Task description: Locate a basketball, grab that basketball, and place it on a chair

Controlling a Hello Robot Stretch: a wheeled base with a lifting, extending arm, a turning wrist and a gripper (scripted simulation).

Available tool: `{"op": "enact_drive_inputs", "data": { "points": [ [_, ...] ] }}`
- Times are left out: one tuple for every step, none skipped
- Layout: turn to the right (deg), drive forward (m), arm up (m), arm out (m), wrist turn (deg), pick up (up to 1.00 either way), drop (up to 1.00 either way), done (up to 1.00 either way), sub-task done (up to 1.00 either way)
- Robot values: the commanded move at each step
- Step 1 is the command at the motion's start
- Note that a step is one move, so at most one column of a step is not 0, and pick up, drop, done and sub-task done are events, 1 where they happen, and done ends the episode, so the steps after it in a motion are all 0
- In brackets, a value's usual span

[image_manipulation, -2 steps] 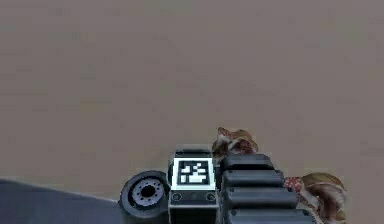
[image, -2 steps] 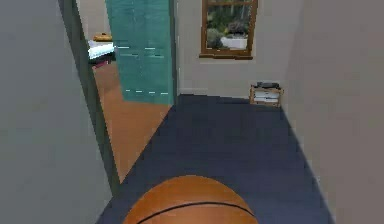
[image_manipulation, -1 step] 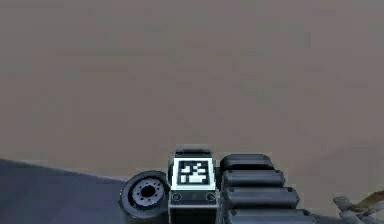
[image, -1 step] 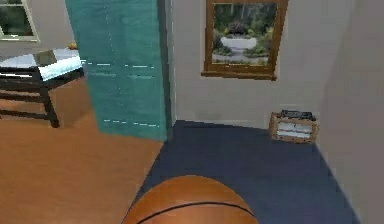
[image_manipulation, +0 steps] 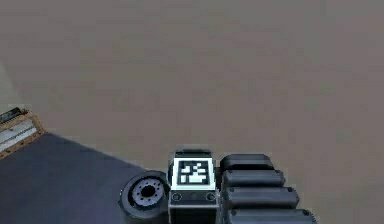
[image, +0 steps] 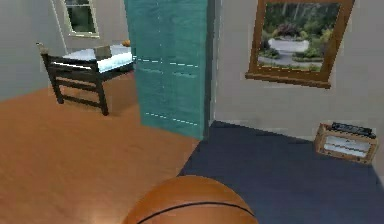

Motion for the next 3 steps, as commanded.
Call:
{"op": "enact_drive_inputs", "data": {
  "points": [
    [0.0, 0.25, 0.00, 0.00, 0.0, 0.00, 0.00, 0.00, 0.00],
    [-18.0, 0.00, 0.00, 0.00, 0.0, 0.00, 0.00, 0.00, 0.00],
    [0.0, 0.55, 0.00, 0.00, 0.0, 0.00, 0.00, 0.00, 0.00]
  ]
}}
